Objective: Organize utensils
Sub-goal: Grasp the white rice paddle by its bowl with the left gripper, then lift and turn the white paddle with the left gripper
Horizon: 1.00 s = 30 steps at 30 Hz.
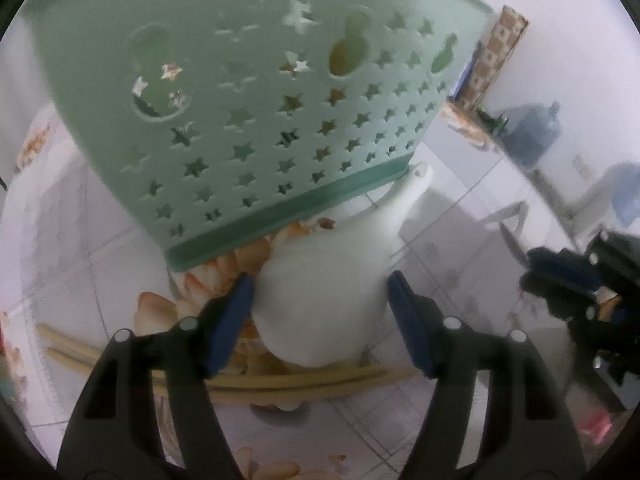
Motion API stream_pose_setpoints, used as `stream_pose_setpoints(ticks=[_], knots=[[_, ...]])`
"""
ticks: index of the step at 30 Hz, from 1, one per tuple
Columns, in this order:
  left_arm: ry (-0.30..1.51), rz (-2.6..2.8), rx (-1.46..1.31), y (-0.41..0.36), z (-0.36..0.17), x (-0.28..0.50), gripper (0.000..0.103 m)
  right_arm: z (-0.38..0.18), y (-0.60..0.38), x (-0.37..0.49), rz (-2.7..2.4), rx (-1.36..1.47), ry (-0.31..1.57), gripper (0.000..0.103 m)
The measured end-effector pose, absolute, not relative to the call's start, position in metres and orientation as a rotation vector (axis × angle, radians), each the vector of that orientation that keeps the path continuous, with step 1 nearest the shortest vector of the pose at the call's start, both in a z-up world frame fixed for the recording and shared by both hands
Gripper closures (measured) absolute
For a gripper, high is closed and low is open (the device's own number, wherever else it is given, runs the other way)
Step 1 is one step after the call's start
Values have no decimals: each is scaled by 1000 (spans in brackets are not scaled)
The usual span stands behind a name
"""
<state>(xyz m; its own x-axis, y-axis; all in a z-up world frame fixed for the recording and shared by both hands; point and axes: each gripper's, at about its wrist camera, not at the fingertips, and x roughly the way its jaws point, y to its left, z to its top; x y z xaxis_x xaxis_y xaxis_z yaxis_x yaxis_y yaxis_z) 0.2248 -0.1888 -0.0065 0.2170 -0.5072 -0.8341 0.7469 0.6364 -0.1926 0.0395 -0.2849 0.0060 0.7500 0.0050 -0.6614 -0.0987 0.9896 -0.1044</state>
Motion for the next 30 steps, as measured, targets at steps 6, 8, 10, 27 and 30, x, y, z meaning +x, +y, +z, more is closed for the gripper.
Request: stream_pose_setpoints(ticks=[6, 8, 10, 27, 30], knots=[[1148, -948, 60, -167, -2, 241, 38, 7, -287, 39, 52, -131, 715, 96], [1177, -971, -22, -160, 0, 245, 38, 7, -287, 38, 52, -129, 715, 96], [1187, -996, -89, -153, 4, 247, 38, 7, -287, 38, 52, -129, 715, 96], [1459, -956, -918, -23, -50, 172, 37, 13, -286, 31, 57, -120, 707, 96], [1430, -922, -1014, -5, -50, 166, 37, 15, -282, 30, 61, -124, 707, 96]])
